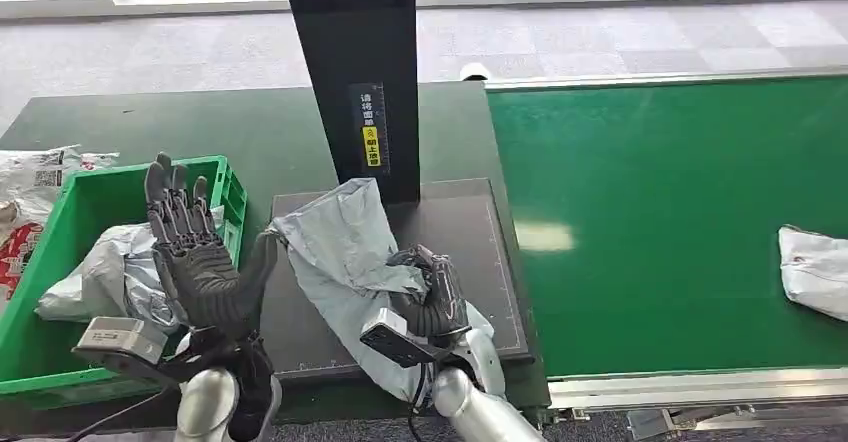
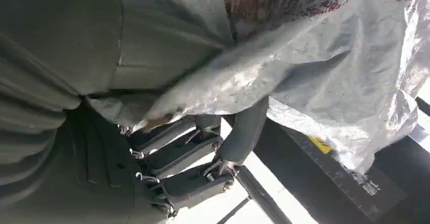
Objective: Moved the parcel from conveyor to table for the left to box.
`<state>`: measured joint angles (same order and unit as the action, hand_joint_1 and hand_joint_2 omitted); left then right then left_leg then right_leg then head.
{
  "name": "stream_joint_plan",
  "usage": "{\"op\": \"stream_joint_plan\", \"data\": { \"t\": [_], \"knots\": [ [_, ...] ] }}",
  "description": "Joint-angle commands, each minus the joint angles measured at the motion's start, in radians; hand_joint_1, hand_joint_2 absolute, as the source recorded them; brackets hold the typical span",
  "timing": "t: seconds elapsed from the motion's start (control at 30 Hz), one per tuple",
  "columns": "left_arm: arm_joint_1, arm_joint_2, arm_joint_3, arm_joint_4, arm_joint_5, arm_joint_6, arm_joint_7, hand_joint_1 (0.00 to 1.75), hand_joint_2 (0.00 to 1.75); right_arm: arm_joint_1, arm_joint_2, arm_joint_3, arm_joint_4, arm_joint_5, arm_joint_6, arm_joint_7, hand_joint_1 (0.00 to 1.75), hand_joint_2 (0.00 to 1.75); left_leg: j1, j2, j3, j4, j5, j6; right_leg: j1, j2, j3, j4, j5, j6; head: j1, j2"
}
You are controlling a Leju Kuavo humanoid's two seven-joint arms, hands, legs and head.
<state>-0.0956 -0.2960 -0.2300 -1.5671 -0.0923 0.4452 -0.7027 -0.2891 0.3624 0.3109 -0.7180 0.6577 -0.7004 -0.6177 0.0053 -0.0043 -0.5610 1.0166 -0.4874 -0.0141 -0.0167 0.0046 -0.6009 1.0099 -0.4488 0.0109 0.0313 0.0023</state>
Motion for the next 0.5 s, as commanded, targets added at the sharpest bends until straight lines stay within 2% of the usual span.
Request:
{"op": "stream_joint_plan", "data": {
  "t": [0.03, 0.3, 0.5],
  "knots": [
    [-0.009, 0.033, -0.043, 0.056, -0.009, 0.034, 0.005, 0.0, 1.75, 0.072, -0.013, -0.214, -0.235, 0.041, 0.002, -0.079, 0.0, 1.75, 0.0, -0.004, 0.0, -0.001, 0.001, 0.0, 0.0, -0.004, 0.001, -0.001, -0.001, -0.001, 0.0, 0.0],
    [-0.007, 0.036, -0.045, 0.051, -0.009, 0.039, 0.005, 0.0, 1.75, 0.064, -0.013, -0.22, -0.216, 0.058, 0.002, -0.071, 0.0, 1.75, 0.0, -0.002, 0.001, -0.002, 0.001, 0.0, 0.0, -0.002, 0.002, -0.002, 0.0, -0.001, 0.0, 0.0],
    [0.015, 0.033, -0.05, 0.038, -0.017, 0.04, 0.005, 0.0, 1.75, 0.094, -0.013, -0.235, -0.268, 0.064, 0.002, -0.071, 0.0, 1.75, 0.0, -0.001, 0.002, -0.002, 0.0, 0.0, 0.0, -0.002, 0.003, -0.002, 0.0, -0.001, 0.0, 0.0]
  ]
}}
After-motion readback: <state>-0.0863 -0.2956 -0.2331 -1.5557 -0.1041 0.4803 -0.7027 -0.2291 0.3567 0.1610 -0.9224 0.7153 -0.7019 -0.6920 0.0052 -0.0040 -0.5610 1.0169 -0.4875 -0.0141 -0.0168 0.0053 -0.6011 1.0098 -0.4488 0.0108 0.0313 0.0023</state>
